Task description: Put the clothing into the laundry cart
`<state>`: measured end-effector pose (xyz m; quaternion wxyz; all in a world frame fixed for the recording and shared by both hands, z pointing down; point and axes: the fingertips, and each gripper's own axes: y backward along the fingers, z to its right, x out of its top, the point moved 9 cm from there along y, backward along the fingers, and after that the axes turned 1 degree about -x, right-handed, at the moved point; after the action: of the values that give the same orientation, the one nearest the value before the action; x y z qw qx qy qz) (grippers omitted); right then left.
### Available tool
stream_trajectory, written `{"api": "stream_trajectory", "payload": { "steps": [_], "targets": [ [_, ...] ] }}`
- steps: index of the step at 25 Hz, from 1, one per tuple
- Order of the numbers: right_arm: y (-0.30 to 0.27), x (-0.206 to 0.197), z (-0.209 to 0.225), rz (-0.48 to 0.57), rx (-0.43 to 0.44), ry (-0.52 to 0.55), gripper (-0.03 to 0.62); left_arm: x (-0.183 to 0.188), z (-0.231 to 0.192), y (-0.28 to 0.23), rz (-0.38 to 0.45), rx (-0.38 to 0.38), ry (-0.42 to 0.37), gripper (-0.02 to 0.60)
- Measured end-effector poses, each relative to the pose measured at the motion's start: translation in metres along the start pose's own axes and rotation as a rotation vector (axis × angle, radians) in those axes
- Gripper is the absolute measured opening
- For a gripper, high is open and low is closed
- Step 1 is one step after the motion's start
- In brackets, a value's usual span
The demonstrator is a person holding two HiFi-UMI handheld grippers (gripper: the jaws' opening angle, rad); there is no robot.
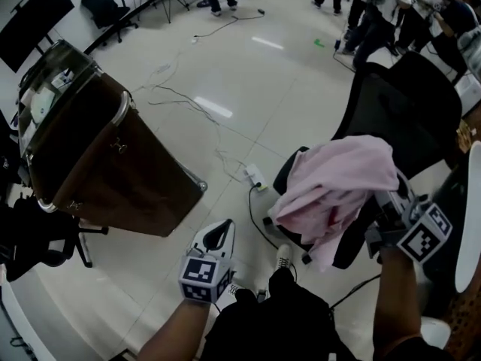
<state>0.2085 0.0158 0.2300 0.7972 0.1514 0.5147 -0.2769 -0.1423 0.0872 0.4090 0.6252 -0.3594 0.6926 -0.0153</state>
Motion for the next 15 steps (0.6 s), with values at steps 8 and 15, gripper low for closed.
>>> {"api": "stream_trajectory", "payload": {
  "steps": [8,15],
  "targets": [
    [-0.058,0.013,-0.089,-0.005,0.216,0.036,0.103,0.006,-0.042,0.085,0.090,0.173,0.048,0.000],
    [-0.115,-0.009,-0.154,-0.073,0.387,0.018,0.103,0.009,-0.072,0.149,0.184,0.302,0.065,0.000]
  ]
}}
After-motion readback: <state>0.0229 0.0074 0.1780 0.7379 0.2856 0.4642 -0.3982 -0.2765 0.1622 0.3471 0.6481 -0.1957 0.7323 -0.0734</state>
